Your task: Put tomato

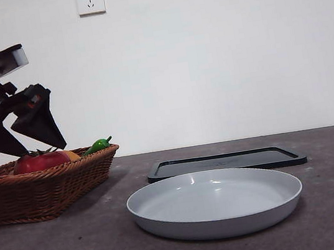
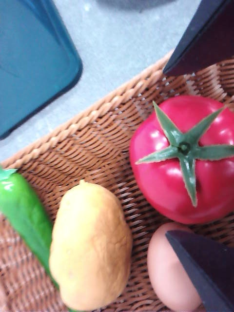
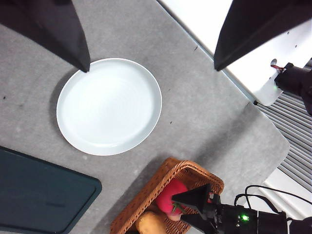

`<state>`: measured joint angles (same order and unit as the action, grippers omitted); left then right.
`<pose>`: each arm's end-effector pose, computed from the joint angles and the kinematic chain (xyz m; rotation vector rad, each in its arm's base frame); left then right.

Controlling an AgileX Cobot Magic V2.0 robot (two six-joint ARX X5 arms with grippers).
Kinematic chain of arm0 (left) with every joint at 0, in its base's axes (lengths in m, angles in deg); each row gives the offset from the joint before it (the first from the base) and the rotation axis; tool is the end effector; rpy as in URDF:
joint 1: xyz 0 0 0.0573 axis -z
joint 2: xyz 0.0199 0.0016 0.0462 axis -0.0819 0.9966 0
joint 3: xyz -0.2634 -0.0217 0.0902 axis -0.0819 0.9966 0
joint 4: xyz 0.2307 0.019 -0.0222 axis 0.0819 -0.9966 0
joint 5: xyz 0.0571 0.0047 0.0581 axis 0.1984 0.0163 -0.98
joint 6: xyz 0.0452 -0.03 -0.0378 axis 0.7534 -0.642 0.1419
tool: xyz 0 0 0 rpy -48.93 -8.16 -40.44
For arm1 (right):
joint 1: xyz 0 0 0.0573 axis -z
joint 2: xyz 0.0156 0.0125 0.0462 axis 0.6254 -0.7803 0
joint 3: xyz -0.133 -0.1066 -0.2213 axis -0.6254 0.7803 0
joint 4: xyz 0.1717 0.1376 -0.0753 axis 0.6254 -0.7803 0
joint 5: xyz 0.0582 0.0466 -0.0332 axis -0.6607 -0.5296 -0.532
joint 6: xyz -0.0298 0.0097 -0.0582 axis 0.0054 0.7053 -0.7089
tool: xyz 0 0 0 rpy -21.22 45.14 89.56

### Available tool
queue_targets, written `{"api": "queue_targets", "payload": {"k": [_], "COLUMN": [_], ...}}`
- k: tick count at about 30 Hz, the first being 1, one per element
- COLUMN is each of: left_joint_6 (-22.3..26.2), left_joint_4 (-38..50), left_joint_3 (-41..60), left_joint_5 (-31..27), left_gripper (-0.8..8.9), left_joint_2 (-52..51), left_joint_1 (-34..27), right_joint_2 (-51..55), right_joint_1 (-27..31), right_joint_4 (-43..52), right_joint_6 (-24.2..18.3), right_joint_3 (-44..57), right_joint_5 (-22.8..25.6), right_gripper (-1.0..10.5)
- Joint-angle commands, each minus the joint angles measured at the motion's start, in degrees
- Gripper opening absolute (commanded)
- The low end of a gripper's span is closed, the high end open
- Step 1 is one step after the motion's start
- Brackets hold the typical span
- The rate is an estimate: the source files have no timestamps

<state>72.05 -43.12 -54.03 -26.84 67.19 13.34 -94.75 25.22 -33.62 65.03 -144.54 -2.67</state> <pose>0.2959 -0.0597 0.2279 0.1817 0.7233 -0.5358 0.0836 0.0489 0.3401 0.1885 0.7557 0.8041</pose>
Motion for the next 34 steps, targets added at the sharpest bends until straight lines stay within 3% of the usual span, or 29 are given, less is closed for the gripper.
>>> {"api": "queue_targets", "payload": {"k": [1,15,21,34], "left_joint_6": [1.9,2.2,2.1,-2.9], "left_joint_4": [0.9,0.9,0.9,0.5], "left_joint_3": [-1.2,-1.2,-1.2,-2.4], "left_joint_5": [-0.8,-1.4,-1.4,-1.2], "left_gripper": [5.04,4.89,3.06,3.06], "left_joint_2": [1.5,4.2,4.2,-2.6], "left_joint_1": [0.1,0.1,0.1,0.3], "right_joint_2": [-0.3,-0.3,-0.3,-0.2], "right_joint_1": [-0.3,-0.3,-0.3,-0.3], "right_joint_4": [0.1,0.1,0.1,0.1], "right_joint_6": [-0.6,-0.6,-0.6,-0.6], "right_joint_3": [-1.1,-1.1,-1.1,-1.1], "right_joint_5": [-0.2,-0.2,-0.2,-0.2], "right_gripper": [4.1,4.1,4.1,4.1]}}
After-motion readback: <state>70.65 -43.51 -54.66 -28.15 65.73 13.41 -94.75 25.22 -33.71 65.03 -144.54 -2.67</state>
